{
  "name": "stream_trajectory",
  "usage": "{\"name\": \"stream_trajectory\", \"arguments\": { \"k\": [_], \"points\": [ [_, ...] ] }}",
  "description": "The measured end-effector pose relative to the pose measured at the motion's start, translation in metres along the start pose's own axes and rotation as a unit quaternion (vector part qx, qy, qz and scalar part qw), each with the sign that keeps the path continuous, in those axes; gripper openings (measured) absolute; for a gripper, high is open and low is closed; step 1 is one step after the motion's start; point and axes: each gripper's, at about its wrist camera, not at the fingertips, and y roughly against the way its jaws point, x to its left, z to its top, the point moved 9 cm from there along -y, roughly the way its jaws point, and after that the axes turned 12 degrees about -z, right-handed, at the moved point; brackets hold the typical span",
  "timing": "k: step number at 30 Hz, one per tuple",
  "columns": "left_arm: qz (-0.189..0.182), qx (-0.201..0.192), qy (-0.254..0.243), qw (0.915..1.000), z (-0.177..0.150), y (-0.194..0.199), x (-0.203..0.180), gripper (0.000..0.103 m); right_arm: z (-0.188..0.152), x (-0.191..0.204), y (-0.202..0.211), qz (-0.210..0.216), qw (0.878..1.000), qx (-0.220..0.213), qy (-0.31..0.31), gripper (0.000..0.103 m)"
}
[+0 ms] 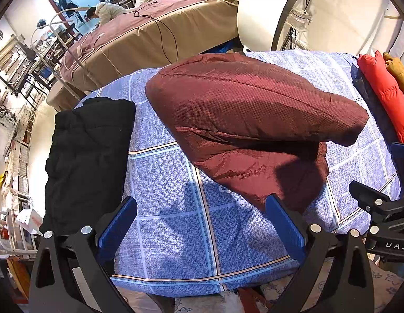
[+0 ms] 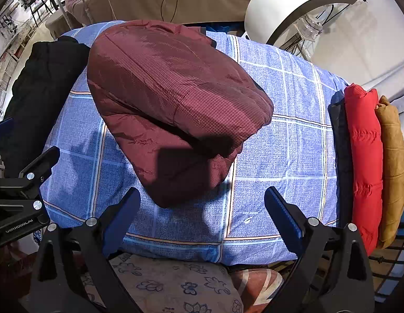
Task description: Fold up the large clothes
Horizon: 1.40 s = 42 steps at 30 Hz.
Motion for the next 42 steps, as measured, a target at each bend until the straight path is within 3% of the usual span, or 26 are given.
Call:
{"name": "stream_trajectory", "arguments": {
  "k": [42],
  "points": [
    [-0.004,0.019,0.005,0.9998,-0.0004,-0.0082,-0.0014,0.097,0.0015,0.0033,-0.0024,0.001,1.000,0.011,0.011,0.094]
  ]
}}
